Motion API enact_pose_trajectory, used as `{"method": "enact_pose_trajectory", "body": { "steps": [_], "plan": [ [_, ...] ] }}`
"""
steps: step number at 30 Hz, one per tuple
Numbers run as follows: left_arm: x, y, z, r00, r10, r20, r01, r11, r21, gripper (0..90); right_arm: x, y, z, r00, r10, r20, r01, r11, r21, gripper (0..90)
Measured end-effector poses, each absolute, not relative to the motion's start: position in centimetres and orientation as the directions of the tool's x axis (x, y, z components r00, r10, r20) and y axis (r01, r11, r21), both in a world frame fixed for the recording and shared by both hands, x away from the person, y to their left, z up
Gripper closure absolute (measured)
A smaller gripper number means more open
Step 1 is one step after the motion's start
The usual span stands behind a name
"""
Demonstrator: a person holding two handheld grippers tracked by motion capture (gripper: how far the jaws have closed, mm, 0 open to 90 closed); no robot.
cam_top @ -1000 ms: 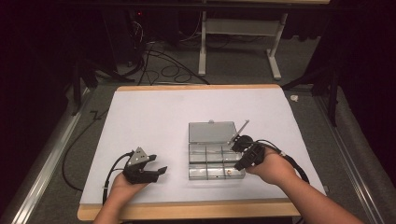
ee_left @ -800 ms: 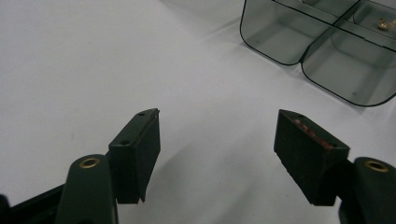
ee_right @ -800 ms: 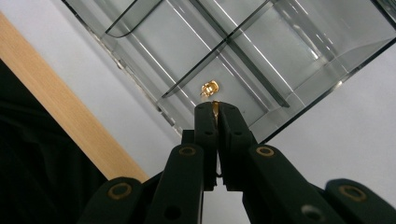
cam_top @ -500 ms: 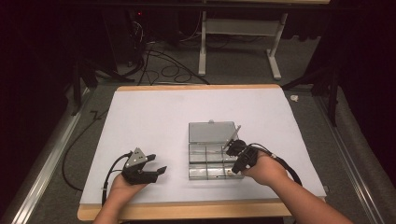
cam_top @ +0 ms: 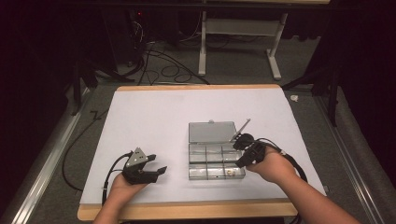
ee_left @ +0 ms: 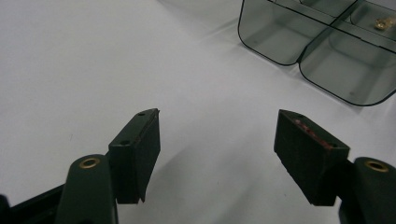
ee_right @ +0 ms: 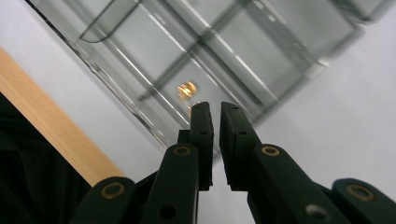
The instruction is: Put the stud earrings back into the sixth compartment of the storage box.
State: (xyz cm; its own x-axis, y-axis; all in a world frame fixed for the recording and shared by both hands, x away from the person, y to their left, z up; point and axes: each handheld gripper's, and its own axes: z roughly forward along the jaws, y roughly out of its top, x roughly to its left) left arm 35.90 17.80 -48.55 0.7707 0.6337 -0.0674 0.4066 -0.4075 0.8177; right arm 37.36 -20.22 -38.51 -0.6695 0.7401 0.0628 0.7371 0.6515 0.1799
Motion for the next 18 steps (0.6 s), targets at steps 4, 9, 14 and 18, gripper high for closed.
{"method": "enact_pose_trajectory", "body": {
  "steps": [4, 9, 14, 18],
  "plan": [
    [35.9, 17.8, -48.6, 0.769, 0.636, -0.064, 0.405, -0.407, 0.818, 32.1, 37.1, -22.3, -37.8, -0.647, 0.761, 0.038, 0.752, 0.63, 0.193, 85.5],
    [35.9, 17.8, -48.6, 0.768, 0.636, -0.069, 0.408, -0.405, 0.818, 32.0, 36.7, -25.1, -38.7, -0.598, 0.801, 0.011, 0.788, 0.585, 0.192, 84.7],
    [35.9, 17.8, -48.5, 0.769, 0.635, -0.069, 0.408, -0.405, 0.818, 31.9, 36.6, -26.7, -39.9, -0.566, 0.824, -0.004, 0.806, 0.555, 0.205, 81.4],
    [35.9, 17.8, -48.5, 0.769, 0.635, -0.069, 0.405, -0.403, 0.821, 31.8, 36.2, -28.1, -41.1, -0.526, 0.851, 0.001, 0.826, 0.51, 0.238, 77.8]
  ]
}}
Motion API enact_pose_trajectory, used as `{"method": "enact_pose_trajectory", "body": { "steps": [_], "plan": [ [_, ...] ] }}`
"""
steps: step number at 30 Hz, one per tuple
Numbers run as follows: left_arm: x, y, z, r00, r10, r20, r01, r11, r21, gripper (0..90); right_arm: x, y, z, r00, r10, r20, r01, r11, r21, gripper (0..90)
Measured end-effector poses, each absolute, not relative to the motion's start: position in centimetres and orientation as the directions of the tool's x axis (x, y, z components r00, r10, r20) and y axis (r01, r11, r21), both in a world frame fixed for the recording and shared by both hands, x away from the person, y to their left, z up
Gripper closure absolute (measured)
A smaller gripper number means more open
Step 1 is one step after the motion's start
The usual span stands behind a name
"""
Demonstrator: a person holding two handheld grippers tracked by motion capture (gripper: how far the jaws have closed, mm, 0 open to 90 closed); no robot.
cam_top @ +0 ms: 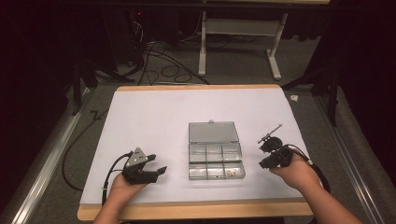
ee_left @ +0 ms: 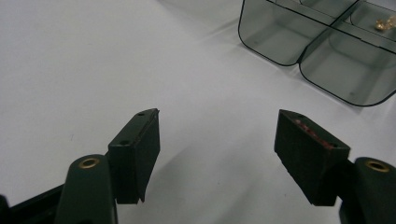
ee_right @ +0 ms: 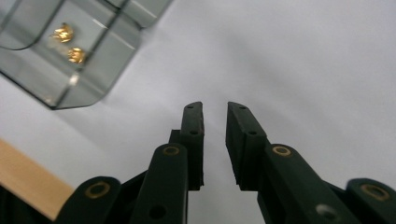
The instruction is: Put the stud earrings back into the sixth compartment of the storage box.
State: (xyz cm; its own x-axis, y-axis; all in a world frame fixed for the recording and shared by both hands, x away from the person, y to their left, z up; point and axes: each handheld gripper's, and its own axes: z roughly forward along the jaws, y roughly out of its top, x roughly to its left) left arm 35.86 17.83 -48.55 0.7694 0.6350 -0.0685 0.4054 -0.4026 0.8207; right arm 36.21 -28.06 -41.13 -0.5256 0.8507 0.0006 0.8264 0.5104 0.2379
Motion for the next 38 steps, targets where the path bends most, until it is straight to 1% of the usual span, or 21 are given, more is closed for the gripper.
{"method": "enact_pose_trajectory", "body": {
  "steps": [2, 3, 4, 8, 10, 11, 13, 14, 15, 16, 17, 18, 22, 23, 26, 29, 31, 32, 37, 38],
  "plan": [
    [35.8, 17.9, -48.5, 0.77, 0.635, -0.07, 0.405, -0.401, 0.822, 31.8, 36.0, -28.8, -41.7, -0.509, 0.861, 0.007, 0.831, 0.489, 0.266, 75.1],
    [35.8, 17.9, -48.5, 0.769, 0.635, -0.071, 0.406, -0.4, 0.822, 31.7, 35.6, -29.3, -42.0, -0.487, 0.873, -0.013, 0.828, 0.466, 0.313, 73.5],
    [35.8, 17.9, -48.5, 0.768, 0.636, -0.073, 0.406, -0.396, 0.823, 31.7, 35.6, -29.3, -42.0, -0.487, 0.873, -0.013, 0.828, 0.466, 0.313, 73.5],
    [35.8, 17.9, -48.5, 0.766, 0.638, -0.073, 0.404, -0.39, 0.828, 31.7, 34.6, -30.3, -42.9, -0.46, 0.888, 0.007, 0.818, 0.42, 0.394, 73.2],
    [35.8, 17.9, -48.5, 0.765, 0.64, -0.074, 0.404, -0.387, 0.829, 31.7, 34.1, -30.6, -43.4, -0.455, 0.89, -0.007, 0.802, 0.413, 0.432, 71.2],
    [35.8, 17.9, -48.5, 0.765, 0.64, -0.074, 0.404, -0.387, 0.829, 31.7, 33.6, -31.1, -44.0, -0.448, 0.894, -0.004, 0.783, 0.395, 0.48, 70.9],
    [35.8, 18.0, -48.5, 0.763, 0.642, -0.074, 0.404, -0.385, 0.83, 31.7, 33.3, -31.4, -44.4, -0.438, 0.899, 0.007, 0.772, 0.372, 0.515, 69.6],
    [35.8, 18.0, -48.5, 0.762, 0.643, -0.073, 0.404, -0.384, 0.83, 31.7, 33.3, -31.4, -44.4, -0.438, 0.899, 0.007, 0.772, 0.372, 0.515, 69.6],
    [35.8, 18.0, -48.5, 0.761, 0.645, -0.073, 0.403, -0.38, 0.833, 31.7, 32.9, -31.7, -44.7, -0.43, 0.902, 0.016, 0.753, 0.349, 0.558, 66.2],
    [35.8, 18.0, -48.5, 0.76, 0.646, -0.073, 0.403, -0.38, 0.833, 31.7, 32.9, -31.7, -44.7, -0.43, 0.902, 0.016, 0.753, 0.349, 0.558, 66.2],
    [35.8, 18.0, -48.5, 0.76, 0.646, -0.073, 0.404, -0.381, 0.832, 31.7, 32.4, -32.0, -44.9, -0.425, 0.905, 0.031, 0.729, 0.322, 0.605, 62.3],
    [35.8, 18.0, -48.5, 0.76, 0.646, -0.073, 0.404, -0.381, 0.832, 31.7, 32.4, -32.0, -44.9, -0.425, 0.905, 0.031, 0.729, 0.322, 0.605, 62.3],
    [35.8, 18.0, -48.5, 0.752, 0.655, -0.075, 0.407, -0.371, 0.835, 31.7, 30.9, -32.6, -45.4, -0.398, 0.915, 0.065, 0.665, 0.238, 0.708, 51.6],
    [35.8, 18.0, -48.5, 0.75, 0.657, -0.075, 0.408, -0.372, 0.834, 31.7, 30.5, -32.7, -45.6, -0.397, 0.916, 0.062, 0.647, 0.231, 0.726, 50.3],
    [35.8, 18.0, -48.5, 0.741, 0.668, -0.074, 0.417, -0.371, 0.83, 31.7, 29.9, -33.5, -45.7, -0.38, 0.922, 0.074, 0.629, 0.199, 0.751, 45.0],
    [35.7, 18.0, -48.5, 0.731, 0.679, -0.065, 0.413, -0.365, 0.835, 31.7, 29.7, -34.0, -46.0, -0.358, 0.93, 0.08, 0.605, 0.166, 0.778, 44.0],
    [35.7, 18.1, -48.5, 0.726, 0.685, -0.066, 0.415, -0.359, 0.836, 31.7, 30.0, -34.2, -46.1, -0.361, 0.929, 0.081, 0.602, 0.165, 0.781, 43.0],
    [35.7, 18.1, -48.5, 0.724, 0.686, -0.068, 0.417, -0.357, 0.836, 31.6, 30.2, -34.2, -46.1, -0.379, 0.922, 0.078, 0.592, 0.177, 0.787, 42.2],
    [35.7, 18.1, -48.5, 0.729, 0.681, -0.069, 0.413, -0.357, 0.838, 31.6, 30.4, -34.1, -46.3, -0.375, 0.923, 0.09, 0.598, 0.167, 0.784, 40.5],
    [35.7, 18.1, -48.5, 0.731, 0.679, -0.069, 0.413, -0.359, 0.837, 31.5, 30.5, -34.0, -46.4, -0.373, 0.924, 0.086, 0.6, 0.17, 0.781, 38.0]
  ]
}}
